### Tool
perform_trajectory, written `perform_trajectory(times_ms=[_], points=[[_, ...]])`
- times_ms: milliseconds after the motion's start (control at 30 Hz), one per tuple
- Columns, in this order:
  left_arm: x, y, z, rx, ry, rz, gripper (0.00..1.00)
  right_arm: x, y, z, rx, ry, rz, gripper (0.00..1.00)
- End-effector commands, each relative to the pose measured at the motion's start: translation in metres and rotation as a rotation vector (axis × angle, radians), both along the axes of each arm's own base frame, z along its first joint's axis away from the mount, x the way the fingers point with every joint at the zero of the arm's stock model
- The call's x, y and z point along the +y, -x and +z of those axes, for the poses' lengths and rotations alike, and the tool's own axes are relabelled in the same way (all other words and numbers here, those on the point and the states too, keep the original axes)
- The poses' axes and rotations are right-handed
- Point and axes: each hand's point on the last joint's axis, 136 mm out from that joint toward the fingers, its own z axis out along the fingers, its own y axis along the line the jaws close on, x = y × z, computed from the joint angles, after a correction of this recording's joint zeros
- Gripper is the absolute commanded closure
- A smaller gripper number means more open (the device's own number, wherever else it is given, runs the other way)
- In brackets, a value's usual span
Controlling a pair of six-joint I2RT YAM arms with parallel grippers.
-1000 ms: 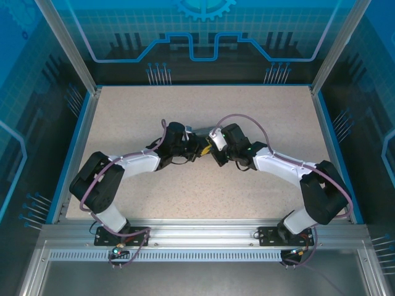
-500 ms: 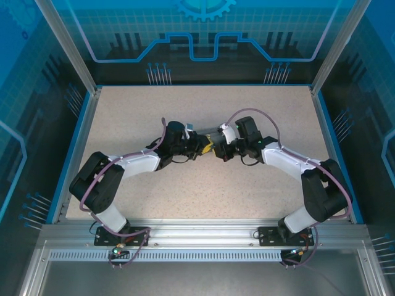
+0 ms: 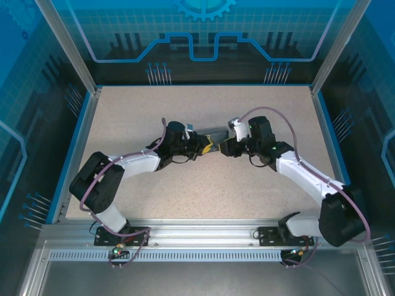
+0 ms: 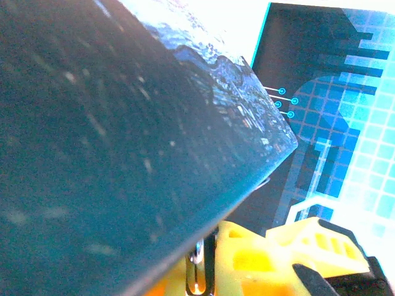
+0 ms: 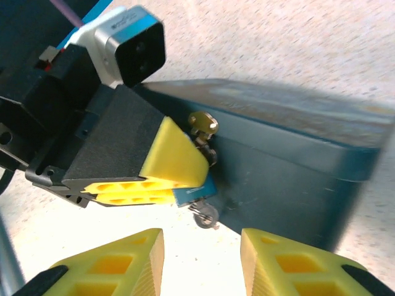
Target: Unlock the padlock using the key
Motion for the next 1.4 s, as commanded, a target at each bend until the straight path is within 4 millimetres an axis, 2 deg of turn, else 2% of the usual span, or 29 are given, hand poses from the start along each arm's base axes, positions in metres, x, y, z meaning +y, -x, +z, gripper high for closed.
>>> perform_trajectory(times_ms=[0,100,133,267,667,1167,1367], points=[[0.001,-0.003,0.0,-0.005,-0.01,0.0,1.0,-0.011,-0.001,-0.012,-0.045,0.138,-0.042,0.62],[0.0,-0.003,0.001,-0.005,-0.01,-0.002,1.0,-0.003,0.002,-0.023,-0.066,0.217,0.01,0.64],[0.0,-0.004,0.002,-0.007,-0.01,-0.002,1.0,0.003,-0.001,-0.016,-0.098,0.232,0.026,0.64],[0.001,-0.004,0.002,-0.005,-0.011,-0.001,1.0,0.015,-0.002,-0.023,-0.131,0.305,0.07,0.66],[-0.001,-0.004,0.004,-0.007,-0.008,-0.005,1.0,0.029,-0.009,-0.026,-0.143,0.35,0.115,0.68],[0.0,-0.006,0.005,-0.009,-0.01,-0.005,1.0,0.032,-0.004,-0.041,-0.124,0.384,0.15,0.71],[-0.001,-0.006,0.006,-0.01,-0.007,-0.007,1.0,0.023,0.004,-0.034,-0.141,0.373,0.111,0.69]])
